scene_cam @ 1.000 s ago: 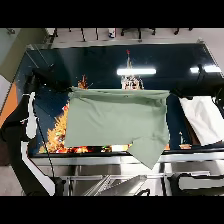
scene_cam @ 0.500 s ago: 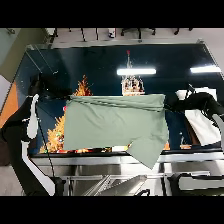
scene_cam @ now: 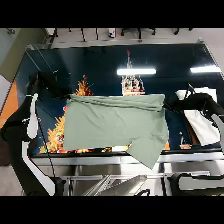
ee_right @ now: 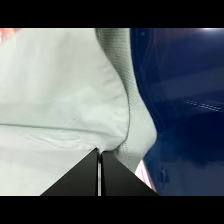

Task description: Fold the shirts.

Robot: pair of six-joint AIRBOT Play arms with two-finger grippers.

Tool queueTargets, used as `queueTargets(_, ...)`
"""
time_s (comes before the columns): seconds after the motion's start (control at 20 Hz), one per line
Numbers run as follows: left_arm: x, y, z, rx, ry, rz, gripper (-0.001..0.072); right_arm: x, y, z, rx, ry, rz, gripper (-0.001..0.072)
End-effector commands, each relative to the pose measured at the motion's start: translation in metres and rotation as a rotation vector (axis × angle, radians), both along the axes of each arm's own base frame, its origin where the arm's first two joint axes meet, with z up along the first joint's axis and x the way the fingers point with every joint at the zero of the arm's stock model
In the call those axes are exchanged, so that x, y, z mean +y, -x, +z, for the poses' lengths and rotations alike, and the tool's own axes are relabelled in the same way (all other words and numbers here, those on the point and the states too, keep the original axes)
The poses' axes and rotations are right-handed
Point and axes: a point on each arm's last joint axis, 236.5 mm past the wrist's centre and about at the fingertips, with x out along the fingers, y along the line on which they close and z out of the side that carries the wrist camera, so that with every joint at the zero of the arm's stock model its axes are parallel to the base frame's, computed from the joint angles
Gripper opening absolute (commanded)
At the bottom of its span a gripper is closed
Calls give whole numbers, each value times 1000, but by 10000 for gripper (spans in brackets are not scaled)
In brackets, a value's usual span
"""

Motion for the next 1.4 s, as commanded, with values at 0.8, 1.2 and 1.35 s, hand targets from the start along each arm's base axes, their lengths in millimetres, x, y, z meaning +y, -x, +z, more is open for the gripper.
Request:
queueTargets(0.8, -4, 64, 16, -58, -54, -345, 17, 1, -6, 3, -22, -17, -18, 18)
queueTargets(1.2, 13, 79, -11, 5, -121, -367, 16, 0, -6, 2, -20, -16, -25, 18)
queueTargets(1.35, 13, 79, -12, 7, -121, -367, 16, 0, -6, 0, -14, -19, -29, 18)
